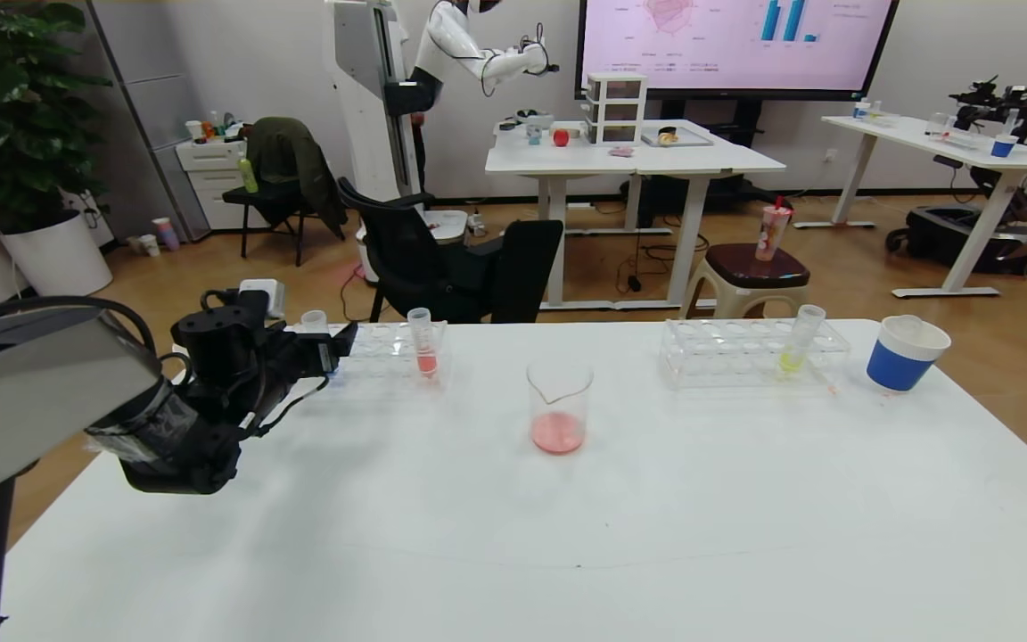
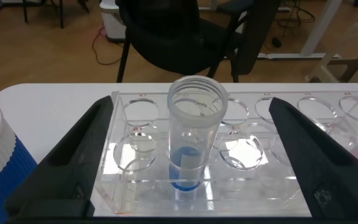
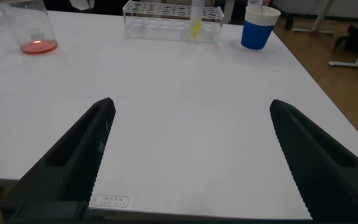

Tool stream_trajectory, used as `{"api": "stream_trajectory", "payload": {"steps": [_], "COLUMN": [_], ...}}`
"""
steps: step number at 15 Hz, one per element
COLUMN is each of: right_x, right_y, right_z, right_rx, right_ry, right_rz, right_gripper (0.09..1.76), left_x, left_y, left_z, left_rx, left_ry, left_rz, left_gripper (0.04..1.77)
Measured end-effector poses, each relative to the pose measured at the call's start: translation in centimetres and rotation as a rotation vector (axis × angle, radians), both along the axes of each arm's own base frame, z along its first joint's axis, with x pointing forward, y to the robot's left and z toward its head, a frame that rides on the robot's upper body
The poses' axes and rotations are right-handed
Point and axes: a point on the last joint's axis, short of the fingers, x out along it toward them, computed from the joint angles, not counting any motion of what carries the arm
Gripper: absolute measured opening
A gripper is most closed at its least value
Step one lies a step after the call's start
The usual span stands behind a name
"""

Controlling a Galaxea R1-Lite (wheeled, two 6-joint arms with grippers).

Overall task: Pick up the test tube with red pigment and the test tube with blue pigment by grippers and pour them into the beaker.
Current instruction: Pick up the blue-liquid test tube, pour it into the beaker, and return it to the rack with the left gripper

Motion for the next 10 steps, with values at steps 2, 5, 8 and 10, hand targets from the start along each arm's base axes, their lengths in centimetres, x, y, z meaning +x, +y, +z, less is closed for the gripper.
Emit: {"api": "stream_trajectory", "payload": {"steps": [2,5,8,10], "right_x": [0.00,0.00,0.00,0.00], "right_y": [0.00,0.00,0.00,0.00], "right_z": [0.00,0.00,0.00,0.00], "right_rx": [0.000,0.000,0.000,0.000], "right_ry": [0.000,0.000,0.000,0.000], "right_rz": [0.000,0.000,0.000,0.000], "right_gripper": [1.74,1.74,1.74,1.74], "left_x": [0.04,0.09,0.24,0.26], "left_y": [-0.08,-0.11,-0.11,-0.11], "left_z": [0.04,-0.01,0.30,0.70], "left_rx": [0.003,0.003,0.003,0.004], "left_ry": [0.000,-0.002,-0.013,-0.012], "left_rz": [-0.001,-0.003,-0.002,-0.003], "left_gripper": [1.30,0.32,0.51,0.51]}}
